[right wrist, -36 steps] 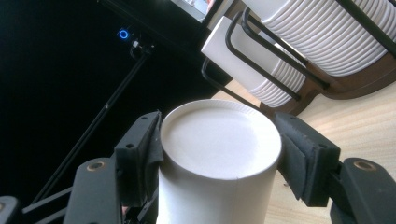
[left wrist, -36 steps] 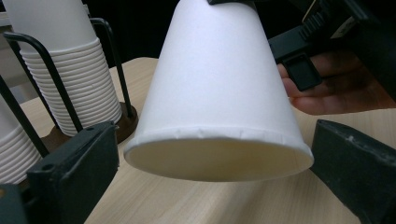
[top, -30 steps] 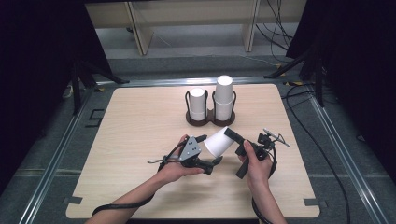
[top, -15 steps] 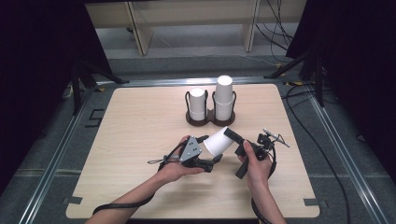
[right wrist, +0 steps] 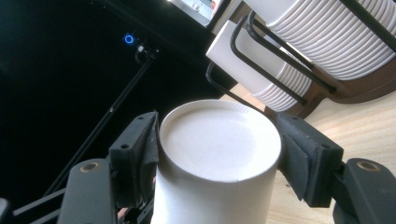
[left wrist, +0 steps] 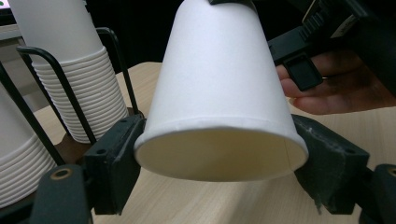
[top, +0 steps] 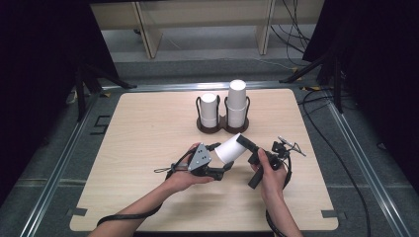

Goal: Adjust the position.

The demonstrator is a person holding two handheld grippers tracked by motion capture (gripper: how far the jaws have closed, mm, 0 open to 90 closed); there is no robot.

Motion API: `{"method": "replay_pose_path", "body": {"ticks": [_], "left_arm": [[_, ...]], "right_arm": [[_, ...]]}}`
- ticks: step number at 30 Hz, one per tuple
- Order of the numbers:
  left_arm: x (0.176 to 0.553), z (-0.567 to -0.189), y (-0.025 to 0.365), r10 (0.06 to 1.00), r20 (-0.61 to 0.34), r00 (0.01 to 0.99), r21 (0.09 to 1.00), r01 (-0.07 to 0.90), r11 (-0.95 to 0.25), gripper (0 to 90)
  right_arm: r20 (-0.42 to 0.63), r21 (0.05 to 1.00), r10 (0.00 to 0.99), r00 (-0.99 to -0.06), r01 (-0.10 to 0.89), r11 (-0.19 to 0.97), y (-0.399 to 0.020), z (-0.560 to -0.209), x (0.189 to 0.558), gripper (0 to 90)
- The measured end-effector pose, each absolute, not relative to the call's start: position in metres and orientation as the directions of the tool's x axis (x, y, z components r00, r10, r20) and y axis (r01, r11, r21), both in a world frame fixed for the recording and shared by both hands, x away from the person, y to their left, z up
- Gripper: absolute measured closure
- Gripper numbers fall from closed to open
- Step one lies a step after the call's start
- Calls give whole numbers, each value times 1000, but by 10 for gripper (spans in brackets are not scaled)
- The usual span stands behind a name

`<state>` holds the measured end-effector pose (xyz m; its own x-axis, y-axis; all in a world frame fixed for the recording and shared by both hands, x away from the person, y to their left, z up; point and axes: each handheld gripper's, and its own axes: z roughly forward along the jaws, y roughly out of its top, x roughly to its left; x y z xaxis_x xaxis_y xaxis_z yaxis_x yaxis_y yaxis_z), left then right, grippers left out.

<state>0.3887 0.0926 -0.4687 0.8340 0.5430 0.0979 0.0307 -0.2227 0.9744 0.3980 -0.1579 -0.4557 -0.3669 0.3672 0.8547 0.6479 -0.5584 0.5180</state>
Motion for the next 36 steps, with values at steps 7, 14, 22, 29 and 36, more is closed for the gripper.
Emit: {"method": "replay_pose_path", "body": {"ticks": [7, 14, 22, 29, 36], "left_arm": [[389, -468, 95, 545, 89, 834, 974, 42, -223, 235], [389, -468, 96, 544, 79, 835, 975, 50, -218, 241], [390, -468, 99, 548, 55, 835, 977, 69, -202, 249], [392, -467, 106, 562, 50, 826, 973, 87, -214, 265], [392, -461, 114, 560, 60, 826, 970, 85, -229, 270]], "right_arm": [[846, 533, 368, -385, 633, -562, -157, -455, 398, 332], [845, 535, 371, -386, 614, -581, -161, -454, 399, 315], [826, 563, 400, -397, 549, -617, -169, -451, 399, 305], [814, 580, 430, -389, 527, -621, -172, -451, 399, 306], [787, 617, 482, -386, 511, -598, -177, -450, 400, 310]]}}
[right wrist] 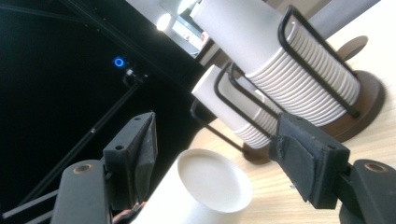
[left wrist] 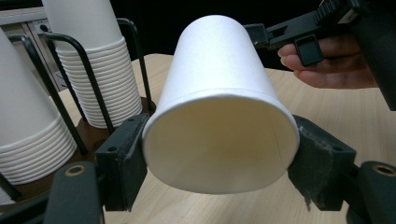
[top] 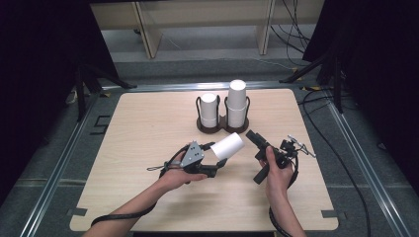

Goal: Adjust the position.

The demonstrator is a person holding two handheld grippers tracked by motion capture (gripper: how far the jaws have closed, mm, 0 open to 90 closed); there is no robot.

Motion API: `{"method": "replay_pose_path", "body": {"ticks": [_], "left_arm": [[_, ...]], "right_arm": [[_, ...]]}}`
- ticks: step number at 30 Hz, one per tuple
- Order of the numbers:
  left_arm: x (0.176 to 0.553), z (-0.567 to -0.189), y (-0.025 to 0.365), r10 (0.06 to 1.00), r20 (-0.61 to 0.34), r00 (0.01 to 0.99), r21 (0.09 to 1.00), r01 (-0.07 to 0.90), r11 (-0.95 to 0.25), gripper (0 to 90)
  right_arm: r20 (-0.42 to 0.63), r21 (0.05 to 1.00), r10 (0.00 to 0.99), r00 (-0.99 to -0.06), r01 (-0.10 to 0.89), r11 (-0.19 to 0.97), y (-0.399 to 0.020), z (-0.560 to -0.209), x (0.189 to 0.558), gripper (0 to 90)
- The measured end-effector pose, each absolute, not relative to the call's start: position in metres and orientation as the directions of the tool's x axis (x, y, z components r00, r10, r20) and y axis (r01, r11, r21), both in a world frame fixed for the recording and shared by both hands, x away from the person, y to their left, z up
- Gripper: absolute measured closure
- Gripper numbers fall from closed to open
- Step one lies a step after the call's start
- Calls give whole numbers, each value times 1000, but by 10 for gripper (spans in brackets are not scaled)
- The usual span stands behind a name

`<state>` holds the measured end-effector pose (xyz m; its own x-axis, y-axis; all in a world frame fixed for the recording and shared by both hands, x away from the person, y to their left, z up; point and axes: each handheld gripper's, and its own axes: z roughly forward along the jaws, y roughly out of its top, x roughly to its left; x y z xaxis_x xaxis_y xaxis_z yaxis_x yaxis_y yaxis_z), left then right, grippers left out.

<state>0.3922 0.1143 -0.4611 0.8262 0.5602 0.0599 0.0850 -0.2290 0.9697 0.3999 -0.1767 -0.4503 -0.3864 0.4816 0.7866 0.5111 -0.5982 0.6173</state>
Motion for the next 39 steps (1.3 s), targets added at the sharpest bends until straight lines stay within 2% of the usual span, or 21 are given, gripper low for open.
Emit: {"method": "replay_pose_path", "body": {"ticks": [9, 10, 15, 16, 18, 19, 24, 31, 34, 35, 38, 39], "left_arm": [[395, -451, 130, 549, 84, 831, 957, 87, -278, 272], [395, -450, 131, 543, 84, 835, 956, 86, -280, 272], [397, -443, 137, 510, 111, 853, 939, 79, -336, 272], [398, -441, 138, 502, 117, 857, 933, 78, -351, 272], [399, -437, 140, 486, 127, 865, 926, 73, -370, 272], [400, -435, 141, 478, 134, 868, 921, 69, -383, 272], [402, -428, 144, 419, 157, 894, 894, 52, -445, 271], [404, -418, 149, 348, 189, 918, 858, 18, -514, 270], [403, -415, 149, 322, 197, 926, 847, 5, -532, 270], [404, -414, 150, 308, 197, 931, 841, 1, -542, 270], [404, -410, 151, 277, 215, 936, 815, -16, -579, 272], [404, -409, 151, 271, 213, 939, 815, -17, -580, 271]], "right_arm": [[703, 705, 596, -389, 491, -511, -179, -452, 399, 327], [688, 721, 599, -410, 483, -497, -180, -454, 399, 328], [663, 738, 632, -402, 491, -462, -180, -455, 399, 335], [641, 758, 641, -422, 478, -443, -181, -456, 399, 334], [603, 776, 690, -400, 494, -392, -182, -455, 398, 335], [606, 776, 680, -413, 495, -390, -181, -454, 398, 336], [470, 848, 768, -434, 463, -257, -185, -454, 398, 338], [392, 875, 794, -464, 454, -167, -189, -453, 395, 341], [326, 890, 814, -481, 447, -92, -191, -453, 394, 345], [355, 880, 796, -491, 463, -107, -189, -453, 393, 347], [259, 904, 813, -521, 427, -14, -190, -454, 394, 344], [266, 900, 805, -531, 435, -11, -189, -454, 393, 340]]}}
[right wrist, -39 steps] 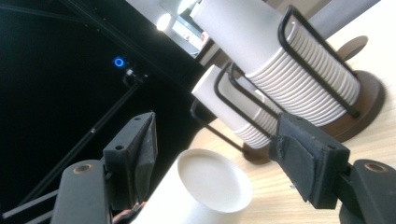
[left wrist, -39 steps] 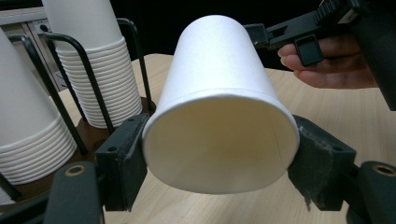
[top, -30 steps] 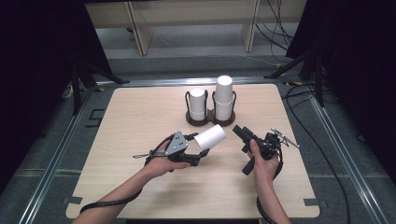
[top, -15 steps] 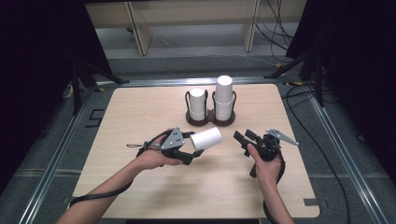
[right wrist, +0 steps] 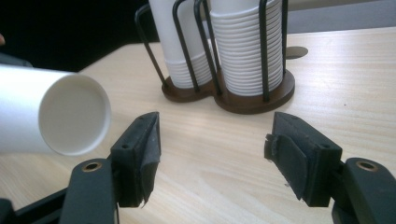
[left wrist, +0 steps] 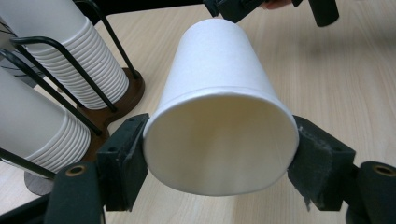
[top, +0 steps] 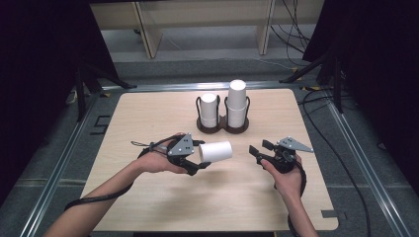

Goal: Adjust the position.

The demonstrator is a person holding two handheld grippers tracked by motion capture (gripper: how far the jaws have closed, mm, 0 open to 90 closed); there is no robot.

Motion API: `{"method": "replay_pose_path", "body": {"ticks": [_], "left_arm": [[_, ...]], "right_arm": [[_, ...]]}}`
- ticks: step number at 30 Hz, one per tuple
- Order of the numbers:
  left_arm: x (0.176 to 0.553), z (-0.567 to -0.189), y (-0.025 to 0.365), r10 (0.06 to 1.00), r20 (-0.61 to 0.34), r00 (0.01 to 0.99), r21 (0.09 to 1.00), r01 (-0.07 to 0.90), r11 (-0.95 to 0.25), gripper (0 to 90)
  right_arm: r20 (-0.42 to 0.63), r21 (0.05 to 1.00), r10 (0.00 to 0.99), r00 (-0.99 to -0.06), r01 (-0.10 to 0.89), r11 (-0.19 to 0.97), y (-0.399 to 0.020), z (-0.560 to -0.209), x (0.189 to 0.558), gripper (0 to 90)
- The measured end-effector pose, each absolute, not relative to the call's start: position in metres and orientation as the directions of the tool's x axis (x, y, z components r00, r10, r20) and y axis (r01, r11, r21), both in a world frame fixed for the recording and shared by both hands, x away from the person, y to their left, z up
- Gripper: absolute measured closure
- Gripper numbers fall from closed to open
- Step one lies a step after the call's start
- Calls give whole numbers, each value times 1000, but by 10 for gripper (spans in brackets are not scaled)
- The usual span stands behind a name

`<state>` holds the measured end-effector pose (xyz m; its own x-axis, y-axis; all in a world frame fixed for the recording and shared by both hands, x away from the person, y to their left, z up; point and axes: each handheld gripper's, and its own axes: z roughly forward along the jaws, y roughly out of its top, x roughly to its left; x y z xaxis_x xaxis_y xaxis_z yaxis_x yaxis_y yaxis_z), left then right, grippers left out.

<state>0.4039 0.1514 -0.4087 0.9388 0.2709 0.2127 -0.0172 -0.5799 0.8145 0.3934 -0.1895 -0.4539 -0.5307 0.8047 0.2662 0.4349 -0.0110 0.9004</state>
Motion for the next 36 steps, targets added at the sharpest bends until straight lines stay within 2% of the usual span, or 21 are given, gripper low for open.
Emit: {"method": "replay_pose_path", "body": {"ticks": [3, 6, 12, 14, 17, 19, 25, 27, 31, 32, 33, 36], "left_arm": [[404, -406, 152, 253, 215, 943, 803, -23, -595, 273], [404, -404, 152, 226, 223, 948, 781, -35, -624, 276], [405, -401, 151, 195, 231, 953, 750, -47, -660, 278], [405, -400, 151, 188, 236, 954, 741, -51, -670, 278], [406, -397, 150, 173, 255, 951, 717, -66, -694, 278], [407, -394, 149, 174, 256, 951, 715, -66, -696, 278], [409, -389, 148, 133, 289, 948, 659, -96, -746, 280], [409, -386, 147, 106, 284, 953, 633, -104, -767, 281], [409, -383, 145, 65, 288, 955, 588, -123, -799, 281], [409, -381, 145, 51, 279, 959, 577, -124, -807, 281], [408, -381, 144, 57, 287, 956, 575, -124, -808, 281], [408, -381, 143, 35, 287, 957, 550, -136, -824, 281]], "right_arm": [[272, 887, 799, -537, 461, 8, -188, -454, 392, 328], [194, 900, 803, -564, 427, 82, -190, -456, 394, 321], [222, 889, 789, -573, 451, 77, -188, -456, 392, 318], [175, 896, 790, -588, 428, 120, -191, -456, 393, 318], [167, 896, 790, -590, 425, 128, -191, -455, 393, 319], [197, 889, 777, -598, 443, 116, -189, -454, 393, 319], [159, 890, 776, -610, 428, 154, -188, -453, 393, 322], [192, 882, 771, -608, 452, 136, -187, -452, 392, 323], [151, 889, 770, -620, 426, 169, -187, -452, 393, 323], [200, 883, 763, -615, 450, 132, -183, -453, 392, 323], [165, 890, 760, -628, 427, 160, -184, -452, 393, 323], [150, 886, 760, -632, 427, 180, -184, -451, 393, 323]]}}
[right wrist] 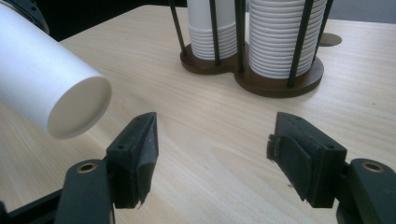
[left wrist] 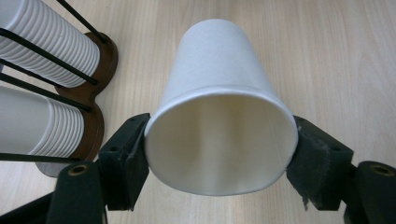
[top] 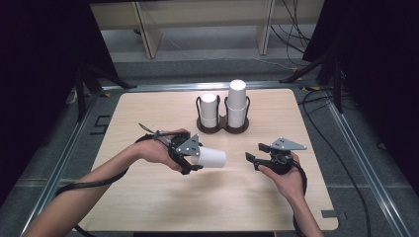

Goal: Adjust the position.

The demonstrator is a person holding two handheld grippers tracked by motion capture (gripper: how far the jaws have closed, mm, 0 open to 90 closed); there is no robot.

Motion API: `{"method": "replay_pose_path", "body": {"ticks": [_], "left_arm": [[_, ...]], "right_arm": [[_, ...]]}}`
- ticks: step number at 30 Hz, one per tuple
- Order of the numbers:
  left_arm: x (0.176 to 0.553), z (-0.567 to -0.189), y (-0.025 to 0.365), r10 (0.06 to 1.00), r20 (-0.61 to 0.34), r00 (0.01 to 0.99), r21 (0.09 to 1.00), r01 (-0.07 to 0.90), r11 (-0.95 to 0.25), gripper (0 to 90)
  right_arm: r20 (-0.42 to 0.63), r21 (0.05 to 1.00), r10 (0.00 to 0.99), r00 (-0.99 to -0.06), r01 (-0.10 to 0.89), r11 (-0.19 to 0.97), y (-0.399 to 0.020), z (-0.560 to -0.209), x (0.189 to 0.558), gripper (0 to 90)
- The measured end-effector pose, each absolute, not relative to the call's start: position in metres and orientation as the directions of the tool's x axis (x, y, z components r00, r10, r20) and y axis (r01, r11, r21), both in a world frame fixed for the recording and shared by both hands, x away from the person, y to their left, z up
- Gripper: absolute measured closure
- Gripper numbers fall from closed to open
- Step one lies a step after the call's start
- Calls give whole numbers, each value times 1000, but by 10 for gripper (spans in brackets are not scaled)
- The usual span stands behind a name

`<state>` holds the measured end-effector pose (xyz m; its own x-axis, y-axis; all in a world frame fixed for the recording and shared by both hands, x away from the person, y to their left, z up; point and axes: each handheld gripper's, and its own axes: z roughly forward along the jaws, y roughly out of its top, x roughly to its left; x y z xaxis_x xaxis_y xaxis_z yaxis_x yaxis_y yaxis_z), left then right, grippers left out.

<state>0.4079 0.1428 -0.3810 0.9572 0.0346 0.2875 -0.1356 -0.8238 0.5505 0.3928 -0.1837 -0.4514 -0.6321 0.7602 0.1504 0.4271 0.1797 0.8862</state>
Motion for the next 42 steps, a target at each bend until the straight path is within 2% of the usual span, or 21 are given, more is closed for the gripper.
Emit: {"method": "replay_pose_path", "body": {"ticks": [3, 8, 10, 12, 17, 18, 19, 20, 26, 31, 32, 36, 37, 39, 42], "left_arm": [[407, -380, 142, 23, 281, 959, 526, -134, -840, 284], [407, -378, 139, 8, 278, 961, 495, -136, -858, 287], [407, -377, 138, -1, 279, 960, 481, -141, -866, 287], [407, -377, 137, -9, 284, 959, 467, -146, -872, 287], [407, -375, 134, -28, 295, 955, 441, -162, -883, 286], [407, -375, 134, -29, 296, 955, 436, -162, -885, 286], [408, -375, 133, -35, 299, 953, 425, -166, -890, 286], [408, -374, 132, -42, 297, 954, 413, -168, -895, 285], [408, -374, 130, -63, 296, 953, 376, -177, -910, 285], [408, -372, 128, -83, 297, 951, 341, -187, -921, 285], [407, -372, 127, -87, 297, 951, 335, -189, -923, 285], [406, -373, 125, -91, 295, 951, 310, -185, -932, 286], [406, -373, 125, -92, 293, 952, 302, -183, -936, 285], [406, -374, 124, -92, 286, 954, 292, -178, -940, 286], [406, -373, 123, -85, 280, 956, 279, -165, -946, 286]], "right_arm": [[183, 878, 754, -630, 450, 163, -182, -452, 392, 323], [167, 884, 753, -637, 434, 171, -182, -452, 393, 323], [201, 867, 758, -620, 473, 157, -180, -451, 390, 323], [149, 883, 752, -642, 429, 191, -182, -451, 393, 323], [147, 888, 737, -660, 416, 195, -179, -451, 393, 323], [174, 882, 730, -661, 434, 182, -177, -452, 393, 323], [135, 889, 742, -657, 411, 202, -178, -451, 393, 323], [157, 874, 736, -658, 440, 207, -177, -450, 391, 323], [122, 882, 728, -675, 410, 232, -176, -450, 393, 323], [158, 878, 709, -687, 427, 217, -172, -451, 392, 323], [126, 878, 719, -683, 415, 240, -172, -449, 392, 323], [123, 873, 694, -709, 410, 265, -168, -447, 391, 323], [88, 878, 698, -711, 387, 283, -168, -446, 391, 323], [122, 870, 683, -720, 408, 276, -165, -445, 390, 323], [103, 874, 676, -730, 390, 289, -163, -444, 390, 323]]}}
